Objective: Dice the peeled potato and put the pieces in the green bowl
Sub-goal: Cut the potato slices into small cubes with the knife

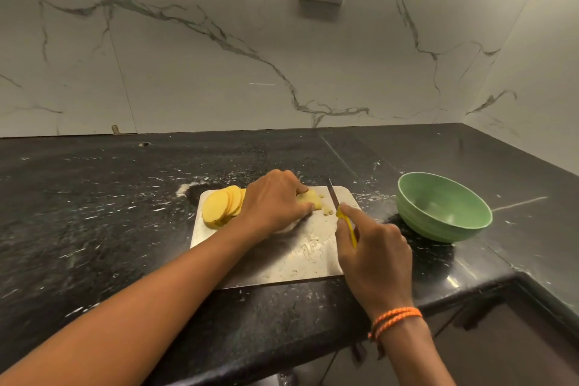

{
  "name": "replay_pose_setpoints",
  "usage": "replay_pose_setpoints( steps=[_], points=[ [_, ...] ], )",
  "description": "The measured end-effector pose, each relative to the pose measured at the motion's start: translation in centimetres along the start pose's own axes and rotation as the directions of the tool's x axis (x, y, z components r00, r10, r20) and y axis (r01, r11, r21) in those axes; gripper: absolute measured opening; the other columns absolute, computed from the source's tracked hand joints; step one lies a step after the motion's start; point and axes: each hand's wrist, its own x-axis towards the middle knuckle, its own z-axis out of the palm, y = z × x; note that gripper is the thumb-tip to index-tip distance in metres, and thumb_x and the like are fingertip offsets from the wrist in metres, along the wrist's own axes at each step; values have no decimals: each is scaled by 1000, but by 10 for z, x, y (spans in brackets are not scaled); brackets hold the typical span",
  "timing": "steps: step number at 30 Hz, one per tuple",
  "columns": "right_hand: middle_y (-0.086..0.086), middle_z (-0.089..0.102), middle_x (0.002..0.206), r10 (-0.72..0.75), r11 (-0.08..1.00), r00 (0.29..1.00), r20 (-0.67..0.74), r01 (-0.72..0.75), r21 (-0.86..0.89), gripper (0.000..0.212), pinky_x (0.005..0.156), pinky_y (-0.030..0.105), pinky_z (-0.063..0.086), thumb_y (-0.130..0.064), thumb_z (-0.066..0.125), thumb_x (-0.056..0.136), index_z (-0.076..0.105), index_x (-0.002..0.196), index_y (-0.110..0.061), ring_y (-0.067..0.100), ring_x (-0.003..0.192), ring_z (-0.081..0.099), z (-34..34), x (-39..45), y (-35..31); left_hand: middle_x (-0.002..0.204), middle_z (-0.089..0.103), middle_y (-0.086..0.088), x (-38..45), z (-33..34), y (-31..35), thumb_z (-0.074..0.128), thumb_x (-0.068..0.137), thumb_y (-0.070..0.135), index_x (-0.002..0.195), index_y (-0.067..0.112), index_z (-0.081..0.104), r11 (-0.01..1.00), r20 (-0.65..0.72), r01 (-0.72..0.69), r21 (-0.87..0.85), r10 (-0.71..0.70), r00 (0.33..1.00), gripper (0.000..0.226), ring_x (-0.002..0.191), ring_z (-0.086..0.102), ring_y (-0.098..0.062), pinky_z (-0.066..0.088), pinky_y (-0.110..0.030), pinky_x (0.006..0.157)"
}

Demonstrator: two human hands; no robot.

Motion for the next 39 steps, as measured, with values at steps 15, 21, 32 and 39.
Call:
replay_pose_setpoints(
  steps=[15, 21, 32, 39],
  points=[
    [9, 72, 97, -64, 992, 957, 283, 90, -82, 27, 69, 41, 53, -35, 51, 97, 65, 118, -24, 35, 89, 67, 25, 19, -5, 106, 80, 7, -2, 2, 1, 77, 85, 59, 112, 35, 83, 999, -35, 27, -19, -27, 999, 37, 95, 71, -19, 62, -37, 78],
    [9, 72, 79, -58, 993, 974, 221, 80, -91, 21, 57, 40, 51, -30, 62, 91, 70, 110, -24, 36, 72, 68, 0, -10, -7, 91, 80, 7, -4, 5, 8, 77, 86, 60, 107, 31, 84, 997, -78, 70, 15, -68, 995, 36, 81, 71, -16, 58, -30, 68],
    [9, 73, 75, -55, 998, 998, 41, 56, -6, 28, 54, 37, 48, -26, 67, 90, 72, 117, -26, 37, 67, 67, 7, 3, -14, 98, 81, 6, 3, -20, -5, 86, 81, 57, 112, 34, 83, 983, 34, 167, -70, -165, 986, 38, 91, 73, -20, 53, -32, 75],
    [14, 70, 79, -78, 994, 984, 157, 89, -63, 24, 59, 41, 49, -30, 53, 95, 67, 114, -26, 40, 76, 66, 37, 21, -23, 110, 80, 9, 2, -17, -5, 83, 85, 53, 116, 37, 81, 991, 39, 135, -15, -134, 990, 35, 94, 71, -20, 48, -29, 71]
  ],
)
